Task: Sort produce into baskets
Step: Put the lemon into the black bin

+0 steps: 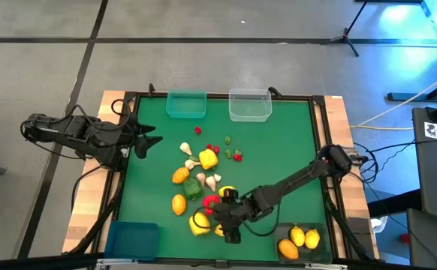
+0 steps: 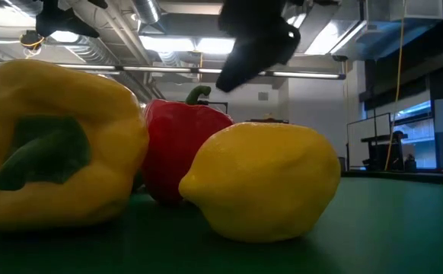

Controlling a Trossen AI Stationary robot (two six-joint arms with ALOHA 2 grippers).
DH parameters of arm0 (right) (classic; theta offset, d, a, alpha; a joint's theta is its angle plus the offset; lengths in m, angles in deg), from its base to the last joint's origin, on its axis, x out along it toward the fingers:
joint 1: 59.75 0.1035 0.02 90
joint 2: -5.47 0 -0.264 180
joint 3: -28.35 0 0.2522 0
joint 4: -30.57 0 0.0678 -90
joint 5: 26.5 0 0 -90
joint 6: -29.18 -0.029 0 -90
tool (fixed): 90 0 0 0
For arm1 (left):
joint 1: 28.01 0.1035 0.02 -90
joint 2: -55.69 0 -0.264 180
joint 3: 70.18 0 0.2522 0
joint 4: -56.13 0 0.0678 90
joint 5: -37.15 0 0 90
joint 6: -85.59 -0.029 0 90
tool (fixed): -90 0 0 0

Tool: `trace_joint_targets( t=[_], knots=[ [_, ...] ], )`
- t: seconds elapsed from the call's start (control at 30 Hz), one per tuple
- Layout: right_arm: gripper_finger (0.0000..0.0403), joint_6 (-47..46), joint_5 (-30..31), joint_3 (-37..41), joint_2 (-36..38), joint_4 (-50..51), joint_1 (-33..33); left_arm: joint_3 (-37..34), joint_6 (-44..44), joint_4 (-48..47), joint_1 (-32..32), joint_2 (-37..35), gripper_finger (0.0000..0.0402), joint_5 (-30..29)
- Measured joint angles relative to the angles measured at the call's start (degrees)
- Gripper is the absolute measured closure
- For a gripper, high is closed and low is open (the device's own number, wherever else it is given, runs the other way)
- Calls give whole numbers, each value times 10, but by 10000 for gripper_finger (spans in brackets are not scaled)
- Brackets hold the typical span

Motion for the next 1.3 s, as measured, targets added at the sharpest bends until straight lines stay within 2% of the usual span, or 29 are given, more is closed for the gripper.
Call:
trace_joint_targets(
  t=[0.1, 0.2, 0.47, 0.83, 0.93, 1.3],
  knots=[
    [97, 1, -28, 1, -11, -22, 1, 0, 0, 0, 0, 0, 93, -1],
    [97, 2, -32, 1, -20, -39, 7, 0, 0, 0, 0, 0, 93, -1],
    [97, 1, -17, 1, -56, -32, 29, 0, 0, 0, 0, 0, 93, -1],
    [100, -23, -7, 1, -87, -26, 26, 0, 0, 0, 0, 0, 93, -1],
    [119, -27, -7, 1, -87, -12, 27, 0, 0, 0, 0, 0, 93, -1],
    [231, -89, -7, 1, -87, -2, 27, 0, -3, -1, 0, 0, 93, -1]
  ],
)
